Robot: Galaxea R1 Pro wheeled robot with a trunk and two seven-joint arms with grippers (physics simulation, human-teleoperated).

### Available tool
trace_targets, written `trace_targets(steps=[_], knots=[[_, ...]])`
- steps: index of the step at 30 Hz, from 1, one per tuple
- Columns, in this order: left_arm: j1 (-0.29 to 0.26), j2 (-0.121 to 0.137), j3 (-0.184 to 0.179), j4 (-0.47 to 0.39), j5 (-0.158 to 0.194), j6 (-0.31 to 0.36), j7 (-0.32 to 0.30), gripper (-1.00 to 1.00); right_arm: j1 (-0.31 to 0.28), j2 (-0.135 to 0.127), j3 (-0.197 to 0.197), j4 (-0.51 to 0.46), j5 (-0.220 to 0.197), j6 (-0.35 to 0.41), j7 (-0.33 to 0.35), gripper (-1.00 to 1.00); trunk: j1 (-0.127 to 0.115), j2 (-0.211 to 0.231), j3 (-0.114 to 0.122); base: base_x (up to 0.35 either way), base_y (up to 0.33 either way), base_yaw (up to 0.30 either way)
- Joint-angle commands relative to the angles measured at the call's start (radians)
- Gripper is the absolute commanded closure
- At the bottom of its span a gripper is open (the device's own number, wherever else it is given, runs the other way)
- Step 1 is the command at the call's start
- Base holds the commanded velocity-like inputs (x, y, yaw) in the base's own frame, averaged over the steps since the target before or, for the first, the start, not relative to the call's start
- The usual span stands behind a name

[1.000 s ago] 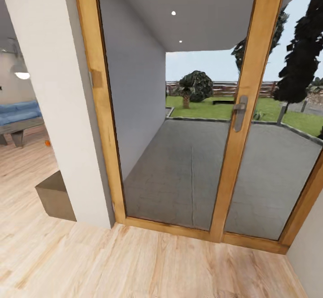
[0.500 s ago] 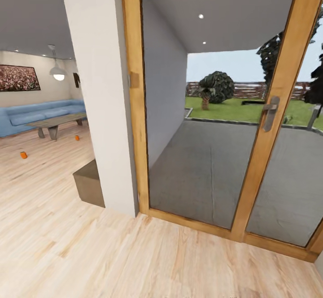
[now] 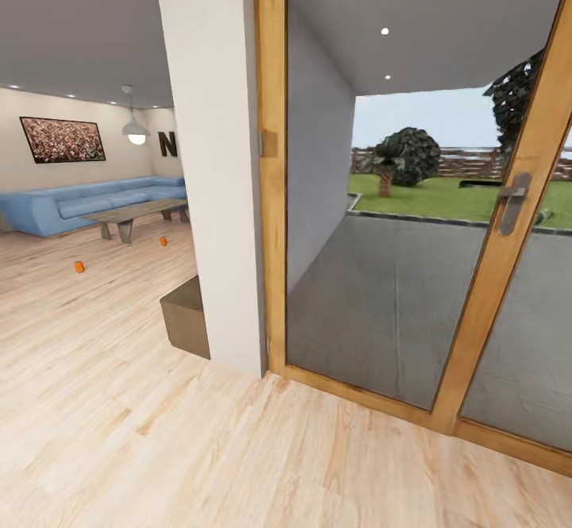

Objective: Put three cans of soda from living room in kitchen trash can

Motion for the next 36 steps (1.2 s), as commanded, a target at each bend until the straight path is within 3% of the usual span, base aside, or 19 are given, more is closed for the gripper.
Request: trace_targets(steps=[1, 8, 12, 15, 18, 22, 23, 28, 29, 30, 31, 32, 33, 34, 36], knots=[[-0.003, 0.0, 0.0, -0.006, 0.0, 0.001, 0.0, -1.0, -0.002, 0.0, 0.008, -0.017, 0.0, 0.0, 0.0, -1.0, 0.0, 0.0, 0.0, -0.007, 0.005, 0.022], [-0.034, 0.002, 0.001, -0.09, 0.001, 0.019, -0.001, -1.0, -0.011, 0.0, 0.056, -0.149, 0.001, 0.009, -0.002, -1.0, 0.0, 0.0, 0.0, -0.003, 0.002, 0.01], [-0.043, 0.004, 0.002, -0.232, 0.002, 0.064, -0.002, -1.0, -0.017, 0.0, 0.085, -0.253, 0.002, 0.021, -0.002, -1.0, 0.0, 0.0, 0.0, -0.001, 0.001, 0.003], [-0.041, 0.005, 0.003, -0.407, 0.002, 0.145, -0.002, -1.0, -0.026, -0.004, 0.108, -0.33, 0.003, 0.059, -0.002, -1.0, 0.0, 0.0, 0.0, -0.001, 0.0, 0.002], [-0.038, 0.006, 0.002, -0.638, 0.002, 0.259, -0.002, -1.0, -0.036, -0.009, 0.123, -0.413, 0.003, 0.122, -0.002, -1.0, 0.0, 0.0, 0.0, 0.0, 0.0, 0.0], [-0.024, 0.007, 0.002, -0.969, 0.004, 0.419, -0.003, -1.0, -0.044, -0.016, 0.132, -0.555, 0.003, 0.199, -0.002, -1.0, 0.0, 0.0, 0.0, 0.0, 0.0, 0.0], [-0.008, 0.007, 0.002, -1.121, 0.012, 0.494, -0.004, -1.0, -0.046, -0.019, 0.135, -0.643, 0.003, 0.239, -0.002, -1.0, 0.0, 0.0, 0.0, 0.0, 0.0, 0.0], [0.042, 0.012, 0.007, -1.379, 0.051, 0.609, -0.018, -1.0, -0.043, -0.032, 0.136, -0.881, 0.002, 0.367, 0.0, -1.0, 0.0, 0.0, 0.0, 0.0, 0.0, 0.0], [0.048, 0.016, 0.015, -1.407, 0.061, 0.619, -0.03, -1.0, -0.041, -0.036, 0.136, -0.925, 0.002, 0.388, 0.004, -1.0, 0.0, 0.0, 0.0, 0.0, 0.0, 0.0], [0.058, 0.03, 0.05, -1.446, 0.088, 0.633, -0.068, -1.0, -0.036, -0.047, 0.134, -1.003, 0.0, 0.417, 0.021, -1.0, 0.0, 0.0, 0.0, 0.0, 0.0, 0.0], [0.058, 0.03, 0.05, -1.446, 0.088, 0.633, -0.068, -1.0, -0.036, -0.047, 0.134, -1.003, 0.0, 0.417, 0.021, -1.0, 0.0, 0.0, 0.0, 0.0, 0.0, 0.0], [0.062, 0.04, 0.075, -1.458, 0.103, 0.638, -0.095, -1.0, -0.031, -0.054, 0.132, -1.033, -0.002, 0.426, 0.035, -1.0, 0.0, 0.0, 0.0, 0.0, 0.0, 0.0], [0.064, 0.051, 0.105, -1.465, 0.119, 0.64, -0.128, -1.0, -0.024, -0.062, 0.131, -1.056, -0.004, 0.431, 0.05, -1.0, 0.0, 0.0, 0.0, 0.0, 0.0, 0.0], [0.067, 0.072, 0.167, -1.462, 0.149, 0.638, -0.202, -1.0, -0.005, -0.082, 0.121, -1.085, -0.009, 0.428, 0.077, -1.0, 0.0, 0.0, 0.0, 0.0, 0.0, 0.0], [0.069, 0.084, 0.22, -1.439, 0.169, 0.622, -0.272, -1.0, 0.013, -0.1, 0.095, -1.087, -0.012, 0.406, 0.096, -1.0, 0.0, 0.0, 0.0, 0.0, 0.0, 0.0]])
